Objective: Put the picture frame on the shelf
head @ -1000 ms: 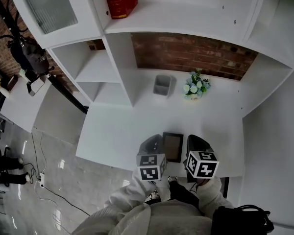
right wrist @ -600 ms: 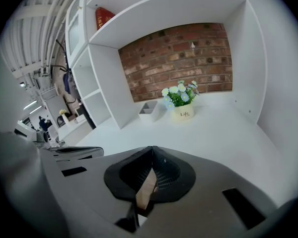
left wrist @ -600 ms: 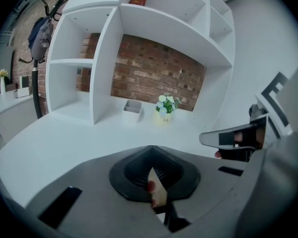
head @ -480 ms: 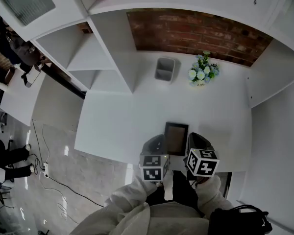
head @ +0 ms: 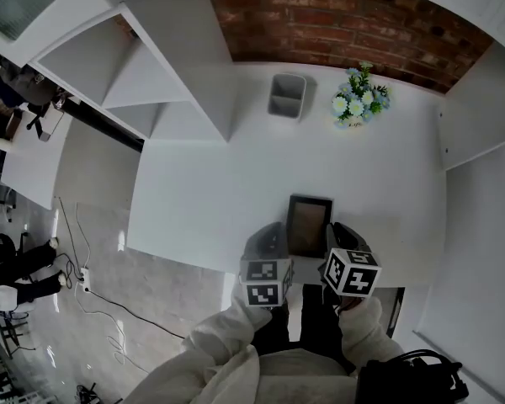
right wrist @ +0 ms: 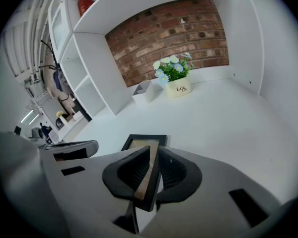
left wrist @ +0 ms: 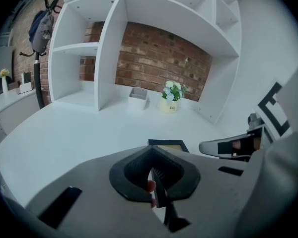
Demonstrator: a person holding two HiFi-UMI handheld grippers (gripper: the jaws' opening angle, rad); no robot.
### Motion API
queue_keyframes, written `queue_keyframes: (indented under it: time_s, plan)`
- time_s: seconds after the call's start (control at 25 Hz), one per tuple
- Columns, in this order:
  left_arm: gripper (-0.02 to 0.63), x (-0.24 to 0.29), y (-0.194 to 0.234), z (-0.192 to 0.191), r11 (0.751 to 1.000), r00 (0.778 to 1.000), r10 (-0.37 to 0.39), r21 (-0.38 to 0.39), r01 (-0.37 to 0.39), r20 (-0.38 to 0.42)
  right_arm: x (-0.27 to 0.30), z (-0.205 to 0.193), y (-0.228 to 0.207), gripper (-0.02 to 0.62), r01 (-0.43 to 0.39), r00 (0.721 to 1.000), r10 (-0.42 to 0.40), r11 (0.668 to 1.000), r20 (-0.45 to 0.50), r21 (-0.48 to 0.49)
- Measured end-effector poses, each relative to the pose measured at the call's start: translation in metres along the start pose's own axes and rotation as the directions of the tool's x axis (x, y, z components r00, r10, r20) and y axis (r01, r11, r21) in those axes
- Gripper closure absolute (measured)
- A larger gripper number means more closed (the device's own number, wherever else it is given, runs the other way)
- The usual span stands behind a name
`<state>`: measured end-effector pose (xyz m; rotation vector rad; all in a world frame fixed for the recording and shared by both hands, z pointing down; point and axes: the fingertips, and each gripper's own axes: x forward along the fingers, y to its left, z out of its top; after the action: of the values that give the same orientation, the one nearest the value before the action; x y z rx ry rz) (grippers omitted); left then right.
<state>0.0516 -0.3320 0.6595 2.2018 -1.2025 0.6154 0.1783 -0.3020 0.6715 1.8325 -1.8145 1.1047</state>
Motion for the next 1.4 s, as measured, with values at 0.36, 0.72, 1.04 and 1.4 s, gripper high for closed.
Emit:
queue_keyframes:
  time_s: [0.36,0.72,1.04,1.4]
  plan:
    - [0.607,0.005,0.004,-0.017,0.999,0.999,0.023,-0.029,-0.024,-0.027,0.016,-0.020,-0.002,0.520,-0.024,0.997,0.026,0.999,-0.075,0.021]
    - [0.607,0.014,0.010,-0.024,0.997,0.998,0.050,-0.055,-0.051,-0.031,0.034,-0.036,-0.004,0.517,-0.044,0.989,0.048,0.998,-0.137,0.038]
    - [0.607,0.017,0.018,-0.029,0.994,0.997,0.065,-0.084,-0.068,-0.036,0.038,-0.037,-0.006,0.517,-0.034,0.988,0.045,0.997,-0.151,0.074]
    - [0.608,0.003,0.024,-0.022,0.994,0.997,0.071,-0.084,-0.072,-0.010,0.030,-0.028,-0.005,0.522,-0.023,0.996,0.031,0.996,-0.089,0.084]
